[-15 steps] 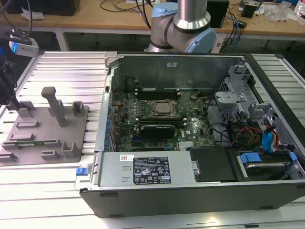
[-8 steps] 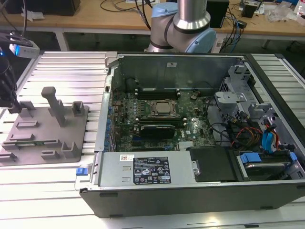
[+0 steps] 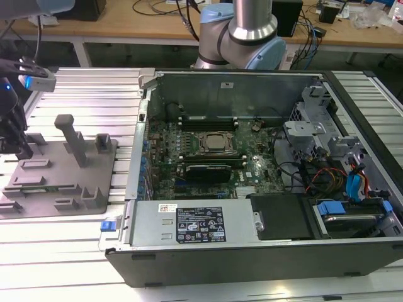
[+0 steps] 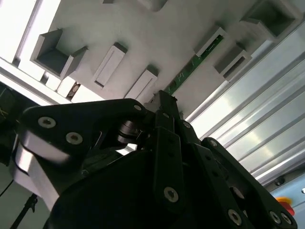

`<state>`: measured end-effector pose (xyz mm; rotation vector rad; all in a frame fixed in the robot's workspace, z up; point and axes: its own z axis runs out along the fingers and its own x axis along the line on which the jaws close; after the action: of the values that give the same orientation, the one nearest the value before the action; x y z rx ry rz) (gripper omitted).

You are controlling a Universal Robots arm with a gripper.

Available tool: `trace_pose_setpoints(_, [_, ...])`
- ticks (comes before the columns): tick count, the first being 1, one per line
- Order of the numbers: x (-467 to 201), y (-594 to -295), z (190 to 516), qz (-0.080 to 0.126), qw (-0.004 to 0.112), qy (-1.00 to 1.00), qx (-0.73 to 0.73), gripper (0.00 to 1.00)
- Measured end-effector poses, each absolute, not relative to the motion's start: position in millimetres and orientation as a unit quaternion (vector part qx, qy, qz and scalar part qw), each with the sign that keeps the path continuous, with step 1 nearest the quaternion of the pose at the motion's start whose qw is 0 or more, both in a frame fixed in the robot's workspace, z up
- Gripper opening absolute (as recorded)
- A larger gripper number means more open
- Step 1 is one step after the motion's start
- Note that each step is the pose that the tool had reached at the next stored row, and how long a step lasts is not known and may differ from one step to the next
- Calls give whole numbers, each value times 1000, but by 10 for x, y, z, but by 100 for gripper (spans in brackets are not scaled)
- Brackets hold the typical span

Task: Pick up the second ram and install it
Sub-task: 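Pick up the second ram and move it above second insertion slot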

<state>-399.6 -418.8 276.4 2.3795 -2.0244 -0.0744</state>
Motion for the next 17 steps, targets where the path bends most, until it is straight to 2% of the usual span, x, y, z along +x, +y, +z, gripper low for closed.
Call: trace_pose_setpoints(17, [-4034,-4350,2394,-24,8,-670,742,8])
